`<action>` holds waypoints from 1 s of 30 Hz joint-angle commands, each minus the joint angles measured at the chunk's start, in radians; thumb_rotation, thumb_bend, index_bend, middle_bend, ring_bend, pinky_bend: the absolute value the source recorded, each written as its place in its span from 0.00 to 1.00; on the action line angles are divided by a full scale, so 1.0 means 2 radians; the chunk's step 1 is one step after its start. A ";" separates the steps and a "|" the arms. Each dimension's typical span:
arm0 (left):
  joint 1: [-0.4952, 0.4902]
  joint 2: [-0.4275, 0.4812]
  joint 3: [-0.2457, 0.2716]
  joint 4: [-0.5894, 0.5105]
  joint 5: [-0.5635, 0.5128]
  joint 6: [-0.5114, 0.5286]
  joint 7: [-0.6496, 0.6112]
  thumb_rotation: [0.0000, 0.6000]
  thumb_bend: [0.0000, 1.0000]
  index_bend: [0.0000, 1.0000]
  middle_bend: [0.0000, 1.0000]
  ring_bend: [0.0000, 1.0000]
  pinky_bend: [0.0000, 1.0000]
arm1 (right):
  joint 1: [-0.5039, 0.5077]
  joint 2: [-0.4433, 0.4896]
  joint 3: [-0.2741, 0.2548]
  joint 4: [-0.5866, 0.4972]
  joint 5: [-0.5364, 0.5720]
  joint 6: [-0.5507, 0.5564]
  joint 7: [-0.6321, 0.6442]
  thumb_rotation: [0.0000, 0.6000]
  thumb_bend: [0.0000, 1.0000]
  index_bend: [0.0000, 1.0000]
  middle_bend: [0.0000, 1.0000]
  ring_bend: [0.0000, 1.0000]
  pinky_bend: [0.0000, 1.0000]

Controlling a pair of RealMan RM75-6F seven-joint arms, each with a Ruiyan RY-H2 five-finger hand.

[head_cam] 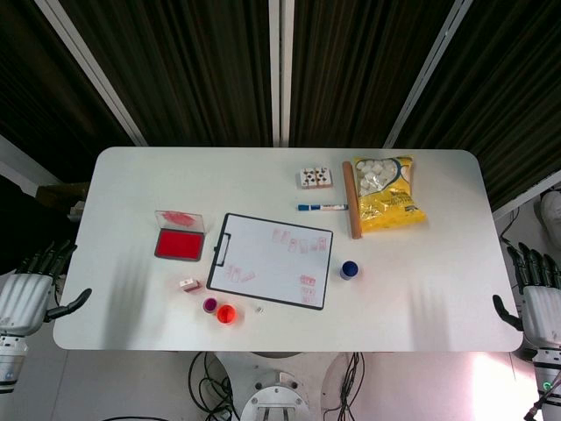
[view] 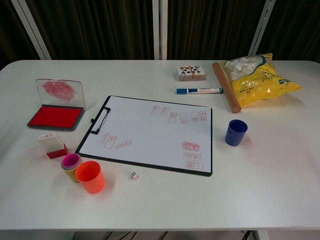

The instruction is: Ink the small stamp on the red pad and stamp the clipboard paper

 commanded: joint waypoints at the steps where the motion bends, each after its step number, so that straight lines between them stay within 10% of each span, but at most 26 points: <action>1: 0.000 0.000 0.000 0.000 0.000 0.000 0.000 0.00 0.16 0.13 0.10 0.08 0.20 | 0.000 0.000 0.000 0.000 0.000 0.000 0.000 1.00 0.22 0.00 0.00 0.00 0.00; 19: 0.002 0.004 0.004 -0.017 0.009 0.004 0.013 0.04 0.12 0.13 0.10 0.08 0.20 | -0.004 0.002 -0.002 0.000 -0.005 0.006 0.007 1.00 0.22 0.00 0.00 0.00 0.00; 30: -0.035 -0.015 -0.005 -0.077 0.008 -0.048 0.062 0.52 0.11 0.15 0.10 0.08 0.20 | 0.000 0.011 0.001 -0.007 0.004 -0.005 0.003 1.00 0.23 0.00 0.00 0.00 0.00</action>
